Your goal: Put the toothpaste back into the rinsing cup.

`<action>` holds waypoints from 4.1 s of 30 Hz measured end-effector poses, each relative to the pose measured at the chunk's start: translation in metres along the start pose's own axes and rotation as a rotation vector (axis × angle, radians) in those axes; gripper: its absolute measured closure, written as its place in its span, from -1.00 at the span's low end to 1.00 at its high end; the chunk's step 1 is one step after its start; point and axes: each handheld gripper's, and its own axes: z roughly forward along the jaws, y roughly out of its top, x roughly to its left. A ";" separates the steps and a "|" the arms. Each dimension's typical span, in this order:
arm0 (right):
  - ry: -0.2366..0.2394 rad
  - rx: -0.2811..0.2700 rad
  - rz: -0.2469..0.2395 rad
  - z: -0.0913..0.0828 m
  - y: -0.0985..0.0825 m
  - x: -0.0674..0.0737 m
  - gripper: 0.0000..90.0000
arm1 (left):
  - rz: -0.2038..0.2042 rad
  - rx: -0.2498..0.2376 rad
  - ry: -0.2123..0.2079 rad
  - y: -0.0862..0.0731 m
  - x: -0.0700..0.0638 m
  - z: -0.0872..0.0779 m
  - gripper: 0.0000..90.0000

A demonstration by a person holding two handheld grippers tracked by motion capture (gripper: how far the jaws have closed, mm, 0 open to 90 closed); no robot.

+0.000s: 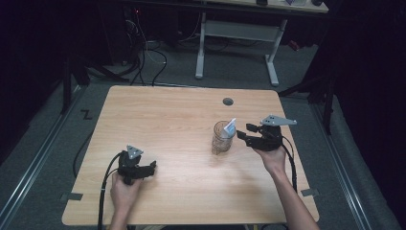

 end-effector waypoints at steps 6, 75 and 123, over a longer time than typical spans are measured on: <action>0.002 -0.008 0.012 -0.005 -0.003 -0.003 -0.01 | 0.000 0.000 0.000 0.000 0.000 0.000 -0.61; -0.055 -0.042 0.152 -0.034 -0.064 -0.020 0.09 | 0.000 0.002 0.001 0.000 0.000 0.000 -0.61; -0.116 0.133 0.139 0.020 -0.087 -0.026 0.12 | 0.000 0.003 0.001 0.000 0.000 0.000 -0.61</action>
